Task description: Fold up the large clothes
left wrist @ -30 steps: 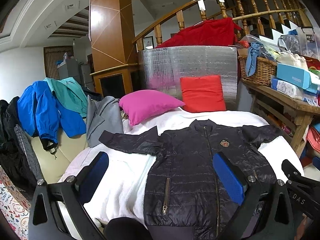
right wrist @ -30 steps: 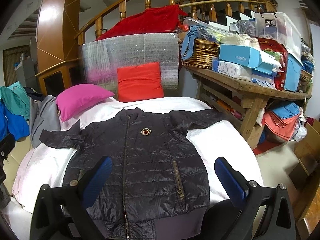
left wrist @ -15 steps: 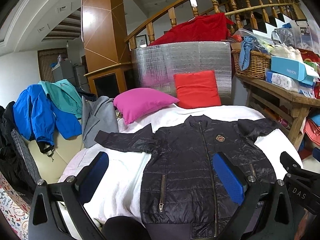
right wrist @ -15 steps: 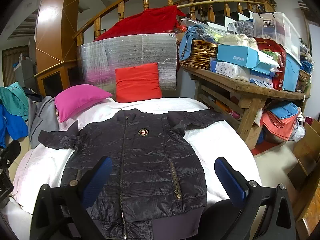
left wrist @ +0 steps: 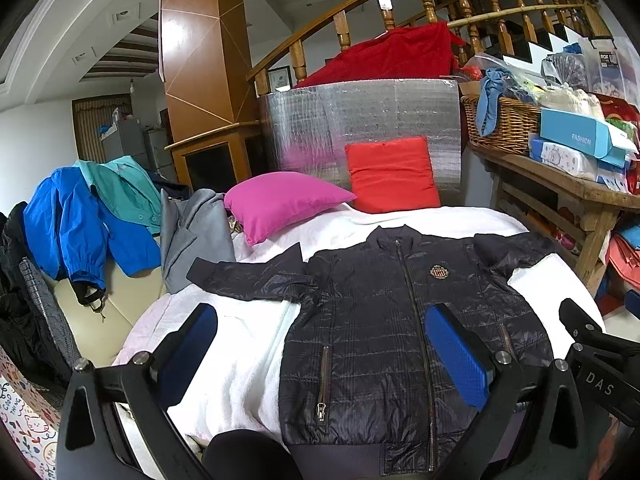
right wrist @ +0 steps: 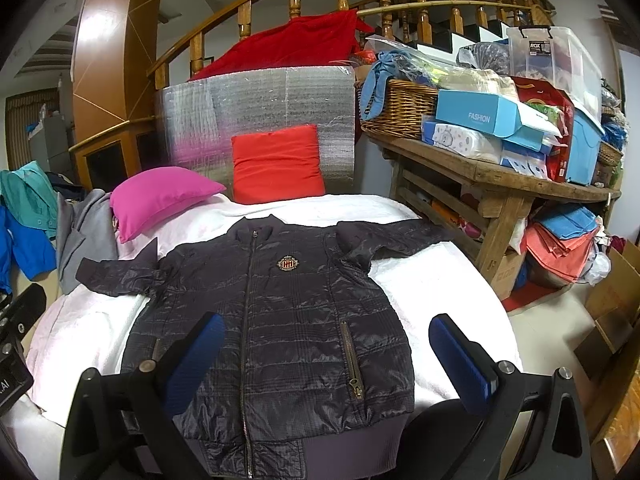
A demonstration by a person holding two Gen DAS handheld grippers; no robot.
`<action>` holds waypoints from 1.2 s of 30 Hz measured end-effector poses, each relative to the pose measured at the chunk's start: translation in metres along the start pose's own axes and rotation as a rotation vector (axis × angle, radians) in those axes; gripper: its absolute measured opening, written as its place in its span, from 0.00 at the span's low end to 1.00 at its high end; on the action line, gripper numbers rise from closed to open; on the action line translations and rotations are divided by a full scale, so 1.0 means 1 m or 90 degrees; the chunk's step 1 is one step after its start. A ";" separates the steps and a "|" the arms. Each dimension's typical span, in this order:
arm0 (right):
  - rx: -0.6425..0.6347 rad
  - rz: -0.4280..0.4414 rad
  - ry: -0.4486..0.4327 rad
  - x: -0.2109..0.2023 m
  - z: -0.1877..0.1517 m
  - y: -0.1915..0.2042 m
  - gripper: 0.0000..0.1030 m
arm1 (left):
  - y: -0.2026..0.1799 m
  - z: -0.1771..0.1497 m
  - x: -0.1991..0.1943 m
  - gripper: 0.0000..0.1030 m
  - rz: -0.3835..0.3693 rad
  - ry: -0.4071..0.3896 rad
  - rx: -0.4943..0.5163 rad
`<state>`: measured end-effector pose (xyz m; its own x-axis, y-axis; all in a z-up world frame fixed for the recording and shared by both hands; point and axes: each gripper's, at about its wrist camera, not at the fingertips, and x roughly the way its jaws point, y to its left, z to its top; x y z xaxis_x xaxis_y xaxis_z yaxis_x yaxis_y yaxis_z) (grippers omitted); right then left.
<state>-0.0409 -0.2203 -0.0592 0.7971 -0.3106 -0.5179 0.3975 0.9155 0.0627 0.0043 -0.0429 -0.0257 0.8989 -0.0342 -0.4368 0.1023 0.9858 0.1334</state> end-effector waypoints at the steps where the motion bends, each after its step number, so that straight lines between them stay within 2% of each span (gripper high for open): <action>1: 0.000 0.000 0.000 0.000 0.000 0.000 1.00 | 0.000 0.000 0.001 1.00 0.000 0.001 0.000; 36: -0.005 0.000 0.008 0.004 0.000 -0.001 1.00 | -0.005 -0.002 0.007 1.00 -0.008 0.014 0.011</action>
<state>-0.0381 -0.2226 -0.0610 0.7917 -0.3072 -0.5281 0.3938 0.9174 0.0567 0.0087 -0.0476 -0.0314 0.8878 -0.0434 -0.4581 0.1217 0.9823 0.1427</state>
